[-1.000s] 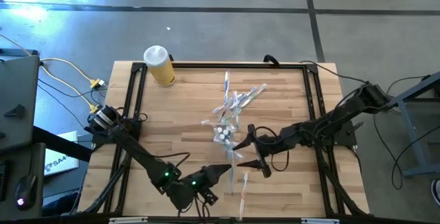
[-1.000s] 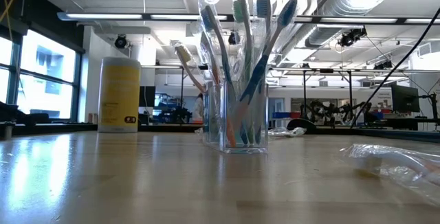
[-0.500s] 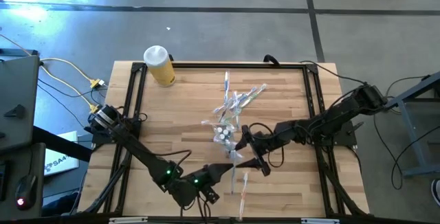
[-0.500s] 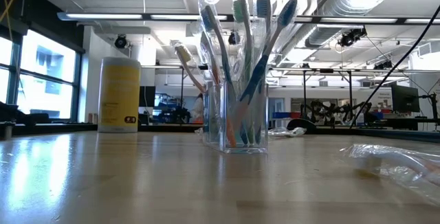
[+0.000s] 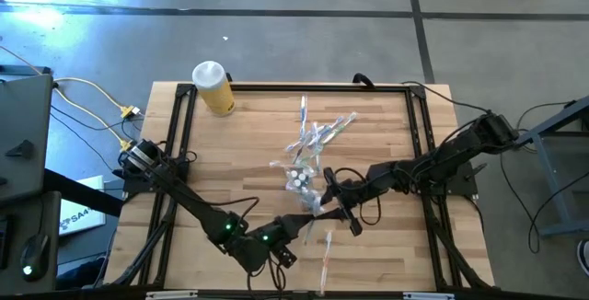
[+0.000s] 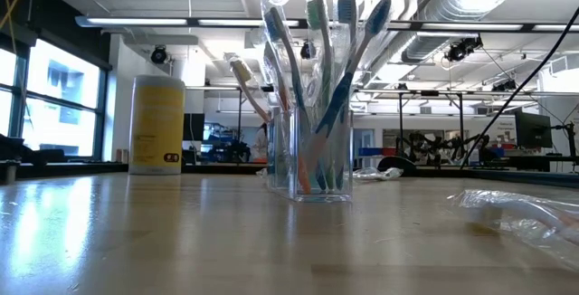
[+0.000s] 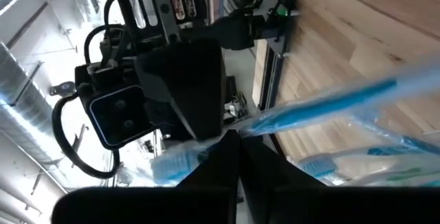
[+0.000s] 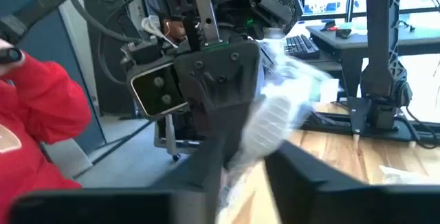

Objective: Pick & Place toothbrushing station
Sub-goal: Put the blue toothbrush into the transparent organizer

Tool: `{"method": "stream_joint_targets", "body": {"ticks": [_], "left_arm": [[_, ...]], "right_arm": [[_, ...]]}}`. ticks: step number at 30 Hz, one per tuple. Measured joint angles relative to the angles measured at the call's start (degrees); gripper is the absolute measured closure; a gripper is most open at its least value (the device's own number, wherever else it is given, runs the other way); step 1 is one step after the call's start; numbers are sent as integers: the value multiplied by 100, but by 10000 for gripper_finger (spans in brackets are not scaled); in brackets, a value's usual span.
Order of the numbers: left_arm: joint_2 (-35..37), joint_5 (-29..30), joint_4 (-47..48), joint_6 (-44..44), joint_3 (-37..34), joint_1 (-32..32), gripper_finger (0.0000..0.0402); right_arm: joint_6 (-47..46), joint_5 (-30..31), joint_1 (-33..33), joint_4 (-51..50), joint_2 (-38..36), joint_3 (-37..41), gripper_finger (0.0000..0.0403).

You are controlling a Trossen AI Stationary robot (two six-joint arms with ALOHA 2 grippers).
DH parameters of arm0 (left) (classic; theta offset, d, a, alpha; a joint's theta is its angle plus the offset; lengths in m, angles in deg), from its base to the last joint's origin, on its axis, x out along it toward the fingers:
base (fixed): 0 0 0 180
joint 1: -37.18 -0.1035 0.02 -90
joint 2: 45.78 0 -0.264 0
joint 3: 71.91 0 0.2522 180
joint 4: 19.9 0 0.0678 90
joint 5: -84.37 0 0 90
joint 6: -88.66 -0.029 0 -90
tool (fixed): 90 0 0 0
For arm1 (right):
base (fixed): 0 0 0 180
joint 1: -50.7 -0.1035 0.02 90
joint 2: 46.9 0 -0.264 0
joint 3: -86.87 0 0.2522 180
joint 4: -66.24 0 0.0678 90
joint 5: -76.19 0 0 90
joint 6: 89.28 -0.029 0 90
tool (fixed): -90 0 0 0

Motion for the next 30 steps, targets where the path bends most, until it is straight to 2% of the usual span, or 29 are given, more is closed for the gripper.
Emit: {"method": "stream_joint_targets", "body": {"ticks": [3,4,8,12,15,18,21,24,27,30], "left_arm": [[0,9,4,122,0,-4,402],[0,6,6,133,0,-4,402],[0,-398,57,588,0,5,402],[7,-437,246,732,4,5,393],[7,-344,419,663,7,58,365],[7,-288,183,646,4,115,326],[7,186,-150,722,4,187,294],[29,1173,-656,1215,2,379,274],[87,1999,-1137,1820,2,539,269],[278,2365,-1067,2295,1,699,272]], "right_arm": [[261,0,0,-15,0,0,379],[324,0,0,-28,0,0,387],[354,-58,-8,-88,0,0,393],[354,-113,-7,-89,0,0,394],[356,-94,-4,-128,1,0,395],[386,-94,-6,-125,-24,0,395],[528,-88,-5,-190,-24,0,395],[714,96,-5,-233,-24,0,395],[1012,550,-20,-377,-24,0,395],[1317,971,-18,-480,-24,-2,395]]}}
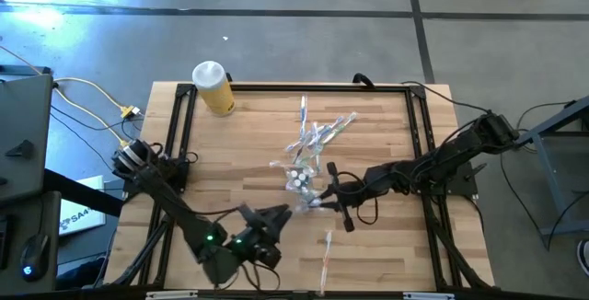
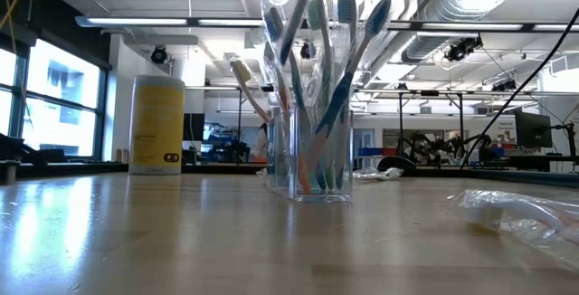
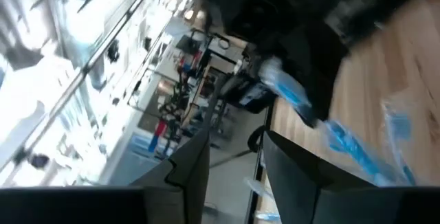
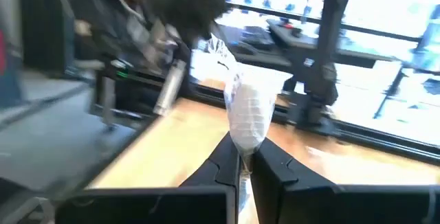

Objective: Pick & Place toothbrushing station
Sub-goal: Put the blue toothbrush into the transparent organizer

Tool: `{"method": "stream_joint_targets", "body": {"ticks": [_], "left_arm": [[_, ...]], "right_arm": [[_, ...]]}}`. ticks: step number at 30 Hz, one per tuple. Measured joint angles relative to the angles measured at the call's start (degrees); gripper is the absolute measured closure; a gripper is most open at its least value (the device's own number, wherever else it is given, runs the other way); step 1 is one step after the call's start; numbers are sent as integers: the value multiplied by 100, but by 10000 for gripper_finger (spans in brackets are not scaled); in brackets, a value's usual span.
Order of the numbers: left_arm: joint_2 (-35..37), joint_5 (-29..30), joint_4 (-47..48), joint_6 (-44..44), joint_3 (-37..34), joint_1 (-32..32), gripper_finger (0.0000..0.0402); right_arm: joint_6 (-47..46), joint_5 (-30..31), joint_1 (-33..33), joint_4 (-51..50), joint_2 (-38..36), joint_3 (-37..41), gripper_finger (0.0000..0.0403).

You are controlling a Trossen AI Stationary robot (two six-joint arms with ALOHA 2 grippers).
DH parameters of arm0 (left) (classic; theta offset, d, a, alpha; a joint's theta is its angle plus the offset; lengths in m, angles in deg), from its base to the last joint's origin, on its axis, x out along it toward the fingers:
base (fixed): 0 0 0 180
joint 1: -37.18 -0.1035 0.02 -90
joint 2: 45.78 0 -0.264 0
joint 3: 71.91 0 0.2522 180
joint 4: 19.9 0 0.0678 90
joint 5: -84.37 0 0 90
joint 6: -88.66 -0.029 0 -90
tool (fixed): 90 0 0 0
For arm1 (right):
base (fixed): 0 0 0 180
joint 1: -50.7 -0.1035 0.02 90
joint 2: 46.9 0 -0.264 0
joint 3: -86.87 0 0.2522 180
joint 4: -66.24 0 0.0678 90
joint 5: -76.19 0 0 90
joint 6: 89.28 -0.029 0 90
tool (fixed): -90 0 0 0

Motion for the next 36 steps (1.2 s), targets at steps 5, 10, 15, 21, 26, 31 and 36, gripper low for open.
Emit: {"method": "stream_joint_targets", "body": {"ticks": [5,10,15,21,26,31,36], "left_arm": [[262,153,737,765,1,58,284],[720,-197,2737,2495,2,-1,308],[1275,-1824,5083,5093,0,-347,335],[1462,-2736,6261,6763,2,-954,343],[1462,-4042,6601,7137,-13,-1434,344],[1460,-4705,6634,7112,-182,-1866,344],[1460,-4702,6613,7149,-355,-2055,344]], "right_arm": [[270,573,2,-211,0,0,395],[277,856,0,-508,0,0,395],[120,893,0,-1199,0,-208,395],[61,876,60,-1775,20,-505,395],[-186,509,328,-1851,22,-536,395],[-392,230,587,-1876,110,-539,395],[-377,25,681,-1663,466,-555,395]]}}
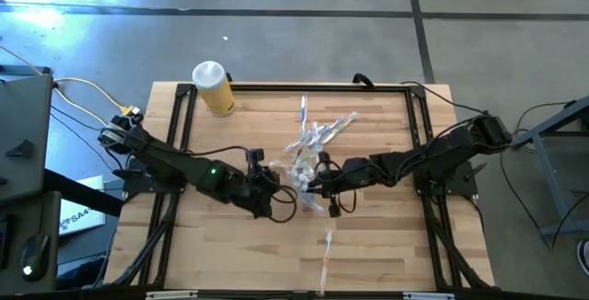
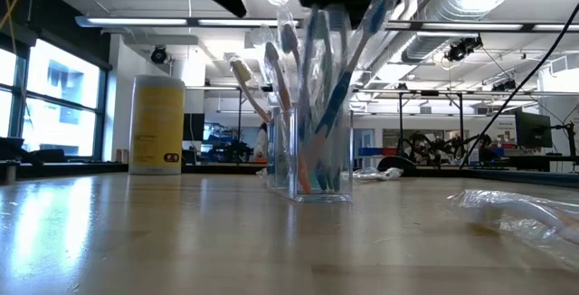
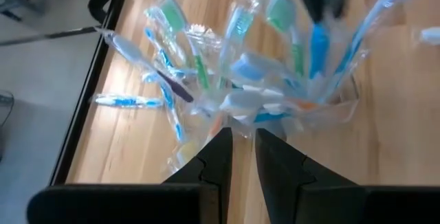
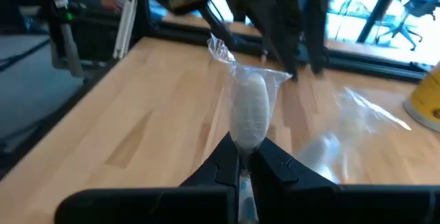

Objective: Pick & Place toothbrushing station
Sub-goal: Put the blue toothbrush into the transparent organizer

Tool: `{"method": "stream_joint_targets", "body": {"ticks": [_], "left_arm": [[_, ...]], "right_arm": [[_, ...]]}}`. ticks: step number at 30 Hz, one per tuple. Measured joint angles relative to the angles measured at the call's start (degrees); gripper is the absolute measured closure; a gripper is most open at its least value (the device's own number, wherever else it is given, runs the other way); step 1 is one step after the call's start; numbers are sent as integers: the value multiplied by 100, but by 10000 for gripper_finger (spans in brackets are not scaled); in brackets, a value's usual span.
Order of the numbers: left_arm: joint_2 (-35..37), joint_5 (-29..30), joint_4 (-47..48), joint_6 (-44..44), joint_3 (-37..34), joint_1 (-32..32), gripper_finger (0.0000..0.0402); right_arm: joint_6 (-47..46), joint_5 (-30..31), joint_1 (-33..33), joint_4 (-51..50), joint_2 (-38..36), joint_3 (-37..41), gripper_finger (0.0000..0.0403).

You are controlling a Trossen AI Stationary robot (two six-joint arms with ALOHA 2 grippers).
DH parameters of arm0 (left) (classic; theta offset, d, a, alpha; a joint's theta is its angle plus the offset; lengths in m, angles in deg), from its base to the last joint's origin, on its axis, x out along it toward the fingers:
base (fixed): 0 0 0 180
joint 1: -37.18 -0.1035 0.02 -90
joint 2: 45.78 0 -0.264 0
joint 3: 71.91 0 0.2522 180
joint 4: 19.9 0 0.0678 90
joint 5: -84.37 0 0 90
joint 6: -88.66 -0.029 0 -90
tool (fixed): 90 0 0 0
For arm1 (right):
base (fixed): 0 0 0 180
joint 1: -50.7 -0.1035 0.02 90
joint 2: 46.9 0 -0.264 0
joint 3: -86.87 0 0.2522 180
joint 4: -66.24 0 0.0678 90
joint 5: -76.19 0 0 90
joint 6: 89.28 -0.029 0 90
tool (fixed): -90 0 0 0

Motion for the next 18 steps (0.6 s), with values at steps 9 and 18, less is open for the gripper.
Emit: {"method": "stream_joint_targets", "body": {"ticks": [9,18], "left_arm": [[0,76,-166,301,-269,-12,344],[-4,69,-290,414,-310,66,344]], "right_arm": [[24,-39,-3,175,200,-7,392],[24,-43,-3,73,154,11,374]]}}
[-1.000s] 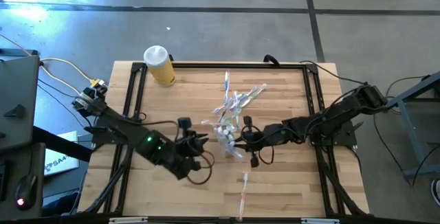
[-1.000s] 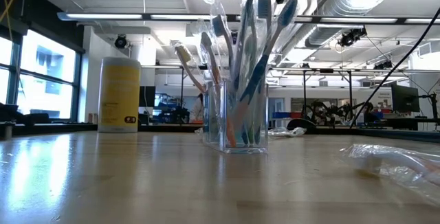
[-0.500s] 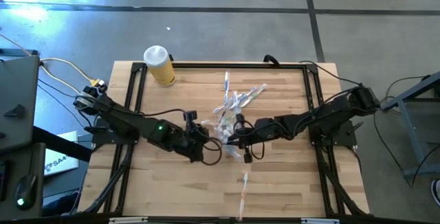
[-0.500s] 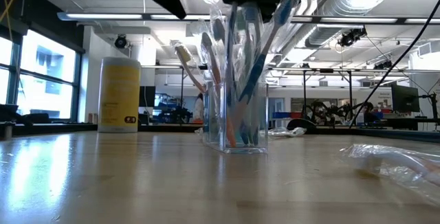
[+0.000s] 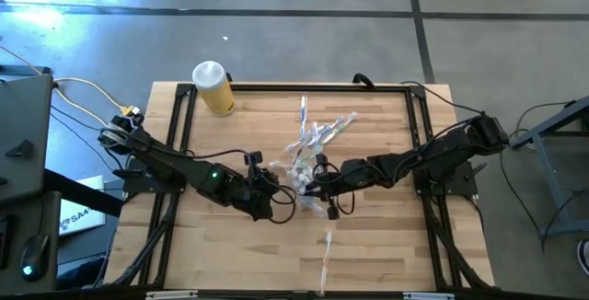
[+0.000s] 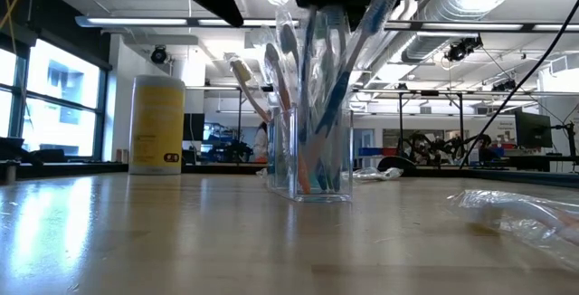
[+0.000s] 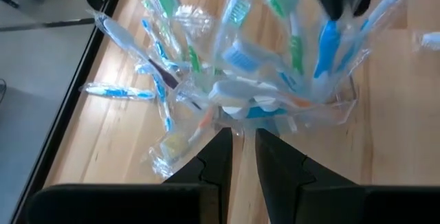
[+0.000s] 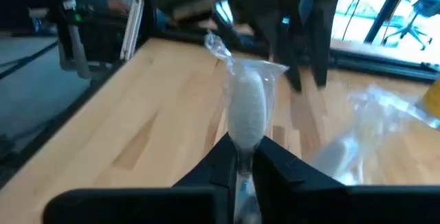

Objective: Pick & Place toothbrushing station
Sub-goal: Put the blue toothbrush into the transparent organizer, then put the orange toothbrush into the transparent organizer

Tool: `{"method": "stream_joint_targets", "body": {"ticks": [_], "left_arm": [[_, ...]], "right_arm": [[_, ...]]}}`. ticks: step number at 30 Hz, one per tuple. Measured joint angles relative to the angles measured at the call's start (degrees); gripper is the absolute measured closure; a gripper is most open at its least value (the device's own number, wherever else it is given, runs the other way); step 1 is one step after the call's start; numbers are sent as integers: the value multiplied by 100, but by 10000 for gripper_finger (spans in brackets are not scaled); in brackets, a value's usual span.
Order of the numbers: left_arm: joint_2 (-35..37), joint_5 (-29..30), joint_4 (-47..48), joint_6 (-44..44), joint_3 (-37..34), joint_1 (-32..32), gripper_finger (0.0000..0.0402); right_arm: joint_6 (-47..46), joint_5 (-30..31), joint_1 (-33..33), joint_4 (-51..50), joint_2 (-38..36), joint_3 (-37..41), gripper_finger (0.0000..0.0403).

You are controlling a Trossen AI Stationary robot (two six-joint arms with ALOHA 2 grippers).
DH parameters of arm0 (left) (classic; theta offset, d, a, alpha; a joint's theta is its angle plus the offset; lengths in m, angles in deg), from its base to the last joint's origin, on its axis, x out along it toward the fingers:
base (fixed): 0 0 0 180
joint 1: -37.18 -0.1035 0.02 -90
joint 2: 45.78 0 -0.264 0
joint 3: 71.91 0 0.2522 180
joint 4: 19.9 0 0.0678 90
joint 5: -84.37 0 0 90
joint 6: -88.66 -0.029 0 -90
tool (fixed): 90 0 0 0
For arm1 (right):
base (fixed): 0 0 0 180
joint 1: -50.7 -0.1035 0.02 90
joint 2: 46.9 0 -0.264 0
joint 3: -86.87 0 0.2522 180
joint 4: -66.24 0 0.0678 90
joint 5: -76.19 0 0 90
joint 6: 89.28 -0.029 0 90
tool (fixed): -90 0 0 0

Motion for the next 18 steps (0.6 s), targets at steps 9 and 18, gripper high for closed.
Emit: {"method": "stream_joint_targets", "body": {"ticks": [9,18], "left_arm": [[0,-50,10,247,0,-2,344],[0,-59,10,281,0,-4,344]], "right_arm": [[-50,-7,-2,-163,24,26,287],[-50,22,-8,-72,-213,20,180]]}}
